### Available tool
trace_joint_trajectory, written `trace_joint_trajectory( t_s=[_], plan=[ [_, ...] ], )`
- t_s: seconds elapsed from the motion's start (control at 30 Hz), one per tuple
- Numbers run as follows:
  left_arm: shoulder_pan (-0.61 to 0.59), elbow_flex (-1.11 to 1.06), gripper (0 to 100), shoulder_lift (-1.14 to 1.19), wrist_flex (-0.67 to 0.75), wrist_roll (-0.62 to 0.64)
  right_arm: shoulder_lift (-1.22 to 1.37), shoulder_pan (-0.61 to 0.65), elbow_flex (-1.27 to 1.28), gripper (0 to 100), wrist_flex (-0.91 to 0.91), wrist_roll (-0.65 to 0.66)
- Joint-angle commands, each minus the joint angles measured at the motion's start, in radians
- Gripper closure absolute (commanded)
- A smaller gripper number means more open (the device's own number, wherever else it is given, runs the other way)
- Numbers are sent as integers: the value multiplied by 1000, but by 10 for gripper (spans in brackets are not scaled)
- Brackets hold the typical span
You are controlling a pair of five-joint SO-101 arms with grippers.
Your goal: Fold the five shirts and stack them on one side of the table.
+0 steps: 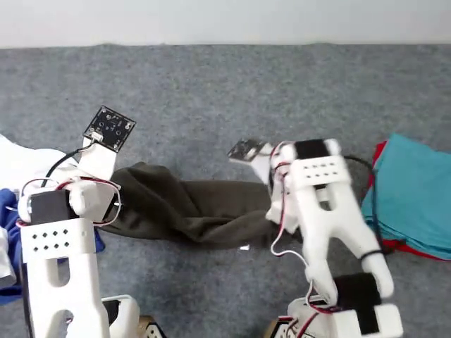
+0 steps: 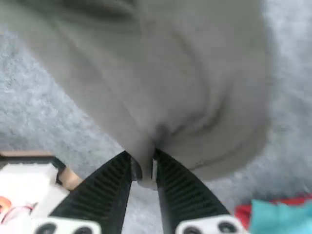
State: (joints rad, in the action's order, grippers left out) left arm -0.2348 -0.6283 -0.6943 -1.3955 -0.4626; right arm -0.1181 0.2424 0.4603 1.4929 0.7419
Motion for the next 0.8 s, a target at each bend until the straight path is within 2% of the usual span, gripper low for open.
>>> trace_joint_trajectory(
  t_s=[0.0,0.1,0.43,0.6,0.77],
  plan=[
    [3,41,986,-5,-2,6,39,25,23,929,-70,-46],
    [3,41,986,-5,-2,6,91,18,20,889,-58,-48],
    [3,-41,986,-6,49,5,110,-96,20,887,97,34],
    [5,-48,986,-6,49,5,119,-179,23,887,88,104],
    [6,-51,986,-5,72,5,120,-154,29,887,42,118]
  ],
)
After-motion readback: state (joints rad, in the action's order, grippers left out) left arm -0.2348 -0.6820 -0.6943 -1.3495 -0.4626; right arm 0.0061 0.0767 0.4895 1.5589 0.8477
